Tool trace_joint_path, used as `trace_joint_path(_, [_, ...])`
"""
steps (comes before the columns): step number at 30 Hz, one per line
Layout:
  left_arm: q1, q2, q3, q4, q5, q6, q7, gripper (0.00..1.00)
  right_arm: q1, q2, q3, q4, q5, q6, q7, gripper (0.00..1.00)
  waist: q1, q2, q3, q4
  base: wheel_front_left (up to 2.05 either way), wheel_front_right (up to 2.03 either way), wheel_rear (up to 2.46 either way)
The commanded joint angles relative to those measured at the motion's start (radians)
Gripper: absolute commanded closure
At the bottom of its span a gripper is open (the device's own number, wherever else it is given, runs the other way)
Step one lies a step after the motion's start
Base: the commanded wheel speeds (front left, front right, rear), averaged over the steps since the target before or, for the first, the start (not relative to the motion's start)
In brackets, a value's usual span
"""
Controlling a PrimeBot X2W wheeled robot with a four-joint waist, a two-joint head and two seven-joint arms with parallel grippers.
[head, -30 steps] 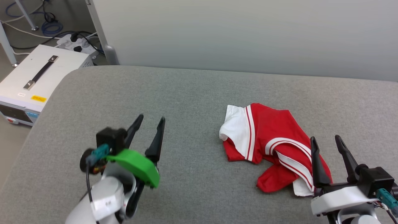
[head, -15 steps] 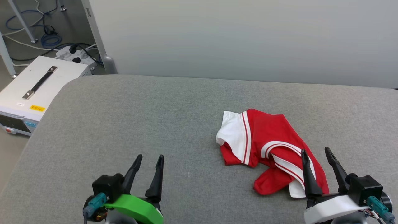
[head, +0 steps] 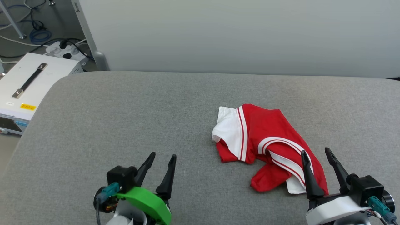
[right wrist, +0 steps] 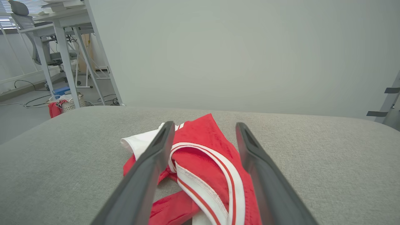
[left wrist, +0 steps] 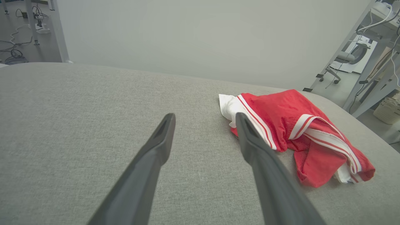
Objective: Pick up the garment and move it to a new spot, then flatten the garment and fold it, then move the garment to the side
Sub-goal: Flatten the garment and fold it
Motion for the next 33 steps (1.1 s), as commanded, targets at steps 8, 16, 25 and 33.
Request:
trace_joint_path(8, [-0.211,-0.007,-0.076,0.021,-0.036,-0.023,0.339,0.00,-0.036,-0.005,0.011,-0.034,-0.020,-0.001,0.015,0.00,0.0000,0.0000,0.134,-0.046,0.00,0.00,0.00])
trace_joint_path(16, [-0.403,0.006,-0.137,0.069,-0.031,-0.040,0.565,0.00,-0.082,0.001,0.019,-0.049,-0.032,-0.001,0.013,0.00,0.0000,0.0000,0.238,-0.100,0.00,0.00,0.00])
trace_joint_path(25, [-0.526,-0.015,-0.160,0.234,-0.014,-0.051,0.542,0.00,-0.120,0.011,0.025,-0.036,-0.036,-0.001,0.001,0.00,0.0000,0.0000,0.306,-0.145,0.00,0.00,0.00])
trace_joint_path(33, [-0.590,-0.024,-0.156,0.327,-0.002,-0.049,0.479,0.60,-0.129,0.017,0.021,-0.022,-0.037,-0.001,-0.005,0.00,0.0000,0.0000,0.321,-0.151,0.00,0.00,0.00])
